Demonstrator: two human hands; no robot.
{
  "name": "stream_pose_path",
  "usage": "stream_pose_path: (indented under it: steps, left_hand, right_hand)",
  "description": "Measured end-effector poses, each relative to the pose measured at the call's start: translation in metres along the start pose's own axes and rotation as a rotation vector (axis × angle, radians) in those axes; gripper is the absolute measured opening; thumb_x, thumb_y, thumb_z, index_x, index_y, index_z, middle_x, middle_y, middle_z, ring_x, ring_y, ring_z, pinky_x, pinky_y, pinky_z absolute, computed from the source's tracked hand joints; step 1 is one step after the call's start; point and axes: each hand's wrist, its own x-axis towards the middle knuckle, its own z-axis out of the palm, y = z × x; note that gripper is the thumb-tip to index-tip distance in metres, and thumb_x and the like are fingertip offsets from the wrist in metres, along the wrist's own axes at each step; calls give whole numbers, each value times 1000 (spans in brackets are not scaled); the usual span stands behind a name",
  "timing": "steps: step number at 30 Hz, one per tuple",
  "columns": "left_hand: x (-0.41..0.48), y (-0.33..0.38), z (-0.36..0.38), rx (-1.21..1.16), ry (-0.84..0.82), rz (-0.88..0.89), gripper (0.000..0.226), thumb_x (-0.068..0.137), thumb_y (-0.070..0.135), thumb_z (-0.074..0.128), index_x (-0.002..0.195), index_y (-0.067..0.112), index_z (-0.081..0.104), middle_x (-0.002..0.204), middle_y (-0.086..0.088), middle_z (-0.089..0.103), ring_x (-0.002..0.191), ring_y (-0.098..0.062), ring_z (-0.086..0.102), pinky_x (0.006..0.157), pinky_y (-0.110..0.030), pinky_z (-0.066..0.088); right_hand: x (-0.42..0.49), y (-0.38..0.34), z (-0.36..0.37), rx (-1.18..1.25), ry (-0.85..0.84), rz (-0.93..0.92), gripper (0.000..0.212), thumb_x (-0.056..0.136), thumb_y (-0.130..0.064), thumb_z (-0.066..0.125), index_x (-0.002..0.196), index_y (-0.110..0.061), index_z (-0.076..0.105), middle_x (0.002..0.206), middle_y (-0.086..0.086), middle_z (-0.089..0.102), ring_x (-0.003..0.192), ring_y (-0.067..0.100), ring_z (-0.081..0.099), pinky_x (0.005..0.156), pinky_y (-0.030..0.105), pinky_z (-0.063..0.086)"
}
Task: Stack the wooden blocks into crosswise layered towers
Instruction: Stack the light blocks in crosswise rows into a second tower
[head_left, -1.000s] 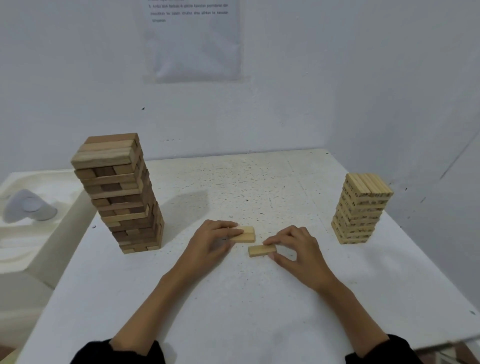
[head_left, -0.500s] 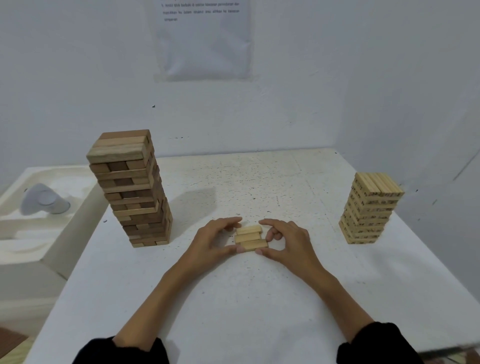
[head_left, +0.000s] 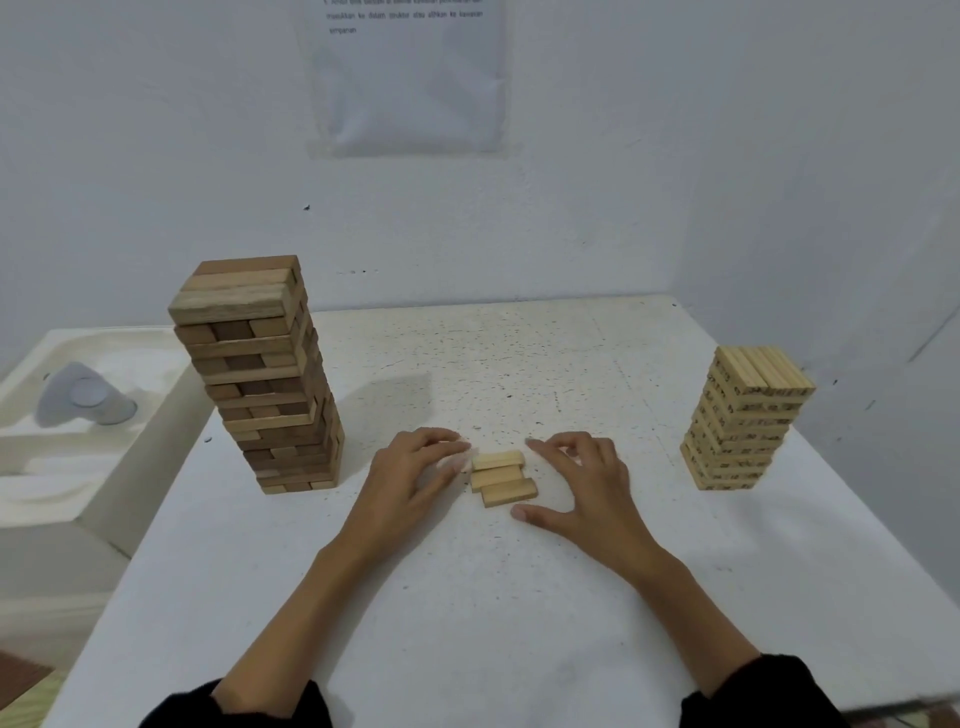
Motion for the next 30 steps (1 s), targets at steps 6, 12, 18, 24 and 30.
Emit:
stream_pose_path:
  steps: [6,12,18,24,30]
  left_hand:
    - [-32,13,2,303,-226,-72,92,74,74,-18,149,31,15,155,18,0,142,-1,-1,115,-28,-4]
    - [-39,25,13,324,-324,-54,95,64,77,-30,146,29,-18,152,18,-26,137,4,-24,114,-31,-18]
    - [-35,22,17,322,-293,-36,92,69,77,-24,147,30,-9,157,12,-11,136,6,-17,113,-25,-16]
    - [-16,10,4,125,-196,-68,94,64,83,40,145,37,26,143,24,23,128,6,12,108,-26,12]
    - [6,11,8,-4,-187,-31,90,56,71,66,137,40,41,119,29,53,113,3,41,96,-24,31]
  right_hand:
    - [-14,-12,-5,-211,-292,54,129,38,-88,-31,149,-26,-6,155,0,-16,141,22,-11,115,43,-8]
    - [-14,-16,-1,-236,-314,34,131,35,-86,-35,148,-24,-13,155,3,-18,141,24,-12,114,46,-9]
    - [-11,-15,1,-248,-315,25,132,35,-86,-35,148,-24,-10,155,1,-15,141,23,-10,114,46,-8]
    - [8,-3,-18,71,-290,6,111,57,-92,37,148,-34,11,150,-12,16,135,11,10,110,32,8]
    - [34,0,-24,227,-322,-112,79,69,-42,79,137,-37,38,122,-25,48,111,-1,37,102,29,32]
